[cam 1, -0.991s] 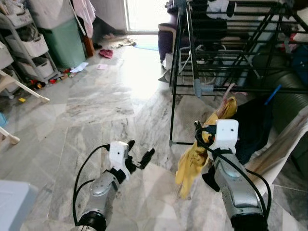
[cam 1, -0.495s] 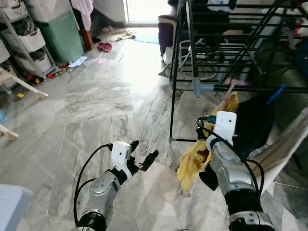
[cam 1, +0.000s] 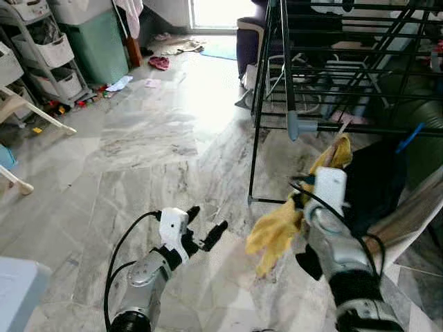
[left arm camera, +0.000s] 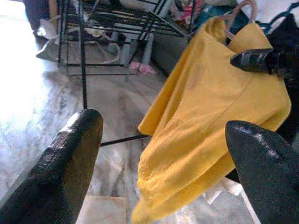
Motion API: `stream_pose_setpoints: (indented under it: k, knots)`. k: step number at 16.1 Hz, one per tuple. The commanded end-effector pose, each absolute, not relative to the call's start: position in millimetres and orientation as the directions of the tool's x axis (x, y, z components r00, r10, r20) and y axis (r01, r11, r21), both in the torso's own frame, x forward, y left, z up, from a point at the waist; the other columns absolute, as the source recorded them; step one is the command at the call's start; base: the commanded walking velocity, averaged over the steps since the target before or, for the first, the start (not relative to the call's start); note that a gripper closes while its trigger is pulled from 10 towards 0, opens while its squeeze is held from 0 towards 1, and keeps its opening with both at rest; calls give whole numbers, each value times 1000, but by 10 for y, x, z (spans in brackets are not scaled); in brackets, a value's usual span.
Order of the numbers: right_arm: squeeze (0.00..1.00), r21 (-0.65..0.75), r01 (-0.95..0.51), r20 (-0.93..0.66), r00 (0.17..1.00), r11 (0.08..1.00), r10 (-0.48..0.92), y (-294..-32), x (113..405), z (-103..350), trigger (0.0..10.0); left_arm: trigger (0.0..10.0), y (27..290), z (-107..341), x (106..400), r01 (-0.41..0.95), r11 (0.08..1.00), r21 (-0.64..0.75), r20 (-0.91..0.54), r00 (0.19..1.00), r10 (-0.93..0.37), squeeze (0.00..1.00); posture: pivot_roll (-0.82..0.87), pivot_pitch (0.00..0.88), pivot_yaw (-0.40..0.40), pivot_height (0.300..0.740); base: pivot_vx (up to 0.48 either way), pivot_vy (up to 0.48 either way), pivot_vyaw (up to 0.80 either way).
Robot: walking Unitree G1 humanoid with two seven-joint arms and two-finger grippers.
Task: Hang hanger
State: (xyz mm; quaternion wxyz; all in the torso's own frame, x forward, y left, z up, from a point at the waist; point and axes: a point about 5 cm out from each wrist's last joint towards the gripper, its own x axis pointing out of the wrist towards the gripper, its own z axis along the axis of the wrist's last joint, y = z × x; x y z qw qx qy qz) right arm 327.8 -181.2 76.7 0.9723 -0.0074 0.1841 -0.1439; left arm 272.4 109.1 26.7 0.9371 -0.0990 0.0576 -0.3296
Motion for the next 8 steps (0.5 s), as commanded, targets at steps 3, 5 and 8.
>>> stream_pose_setpoints:
  k: [3, 5, 8]
  knots:
    - [0, -136, 317, -318, 883, 938, -345, -2002, 3171, 802, 10000, 10000, 1089, 274, 2726, 617, 755, -220, -50, 766, -641, 0, -179, 93, 22, 740, 0, 0, 0]
    - [0, -154, 334, -332, 869, 930, -367, -2094, 3095, 750, 10000, 10000, 1078, 275, 2728, 622, 752, -219, -57, 761, -646, 0, -189, 89, 24, 740, 0, 0, 0]
    - [0, -228, 275, -310, 889, 934, -337, -2137, 3117, 770, 10000, 10000, 1050, 266, 2737, 631, 744, -218, -67, 751, -656, 0, -202, 83, 27, 740, 0, 0, 0]
